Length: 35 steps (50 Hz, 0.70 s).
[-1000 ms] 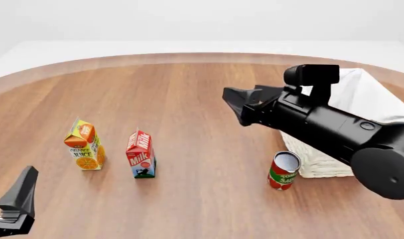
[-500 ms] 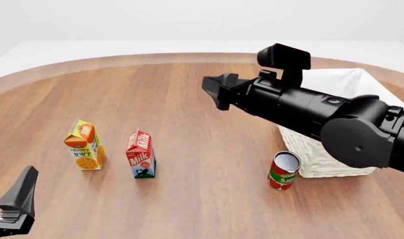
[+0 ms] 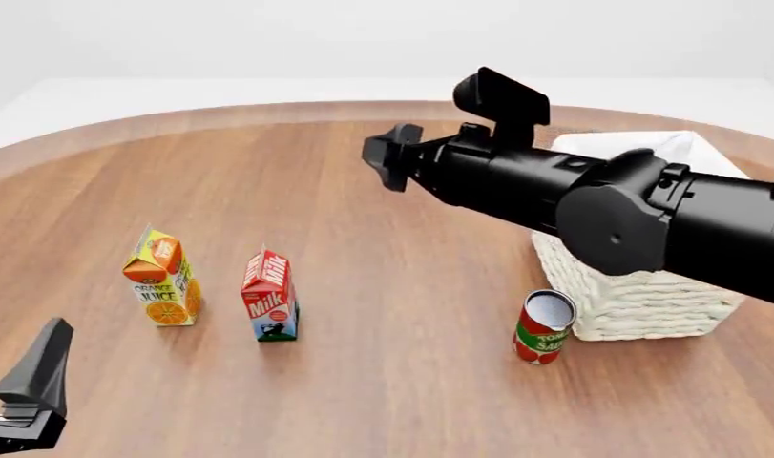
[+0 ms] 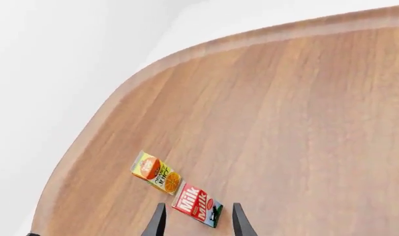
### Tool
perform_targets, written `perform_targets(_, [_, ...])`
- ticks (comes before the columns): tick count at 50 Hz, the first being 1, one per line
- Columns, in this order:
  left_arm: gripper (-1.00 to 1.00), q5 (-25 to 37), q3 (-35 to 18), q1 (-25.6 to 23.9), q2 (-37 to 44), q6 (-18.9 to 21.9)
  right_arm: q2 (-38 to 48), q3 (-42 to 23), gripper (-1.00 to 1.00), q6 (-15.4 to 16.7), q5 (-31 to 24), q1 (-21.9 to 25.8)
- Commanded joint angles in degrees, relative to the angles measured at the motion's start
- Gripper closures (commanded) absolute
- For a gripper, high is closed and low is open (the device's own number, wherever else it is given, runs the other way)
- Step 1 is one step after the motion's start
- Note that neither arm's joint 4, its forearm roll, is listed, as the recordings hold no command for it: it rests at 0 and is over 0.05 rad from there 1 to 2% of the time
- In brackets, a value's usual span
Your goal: Pick the milk and place it in the basket.
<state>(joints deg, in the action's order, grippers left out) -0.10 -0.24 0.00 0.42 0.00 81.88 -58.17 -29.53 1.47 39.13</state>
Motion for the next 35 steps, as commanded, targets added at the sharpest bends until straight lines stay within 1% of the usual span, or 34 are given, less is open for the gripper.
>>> perform_targets(1, [-1.00,0.00,0.00,0.00,0.00,0.00,4.03,-3.88,-1.00,-1.94,-1.67,0.56])
perform_targets(14, [-1.00,0.00,0.00,0.00,0.00,0.00,8.60,-8.08,-1.00,-2.14,-3.39,1.43])
perform_targets(26, [-1.00,0.00,0.00,0.00,0.00,0.00,12.63,-11.13,-1.00,-3.26,-3.98,2.12])
perform_targets(27, [-1.00,0.00,0.00,0.00,0.00,0.00,12.99,-11.34,-1.00,-3.75,-3.84,2.23])
perform_targets(35, [-1.00,0.00,0.00,0.00,0.00,0.00,15.51,-13.88,-1.00,-4.17,-4.54,2.52])
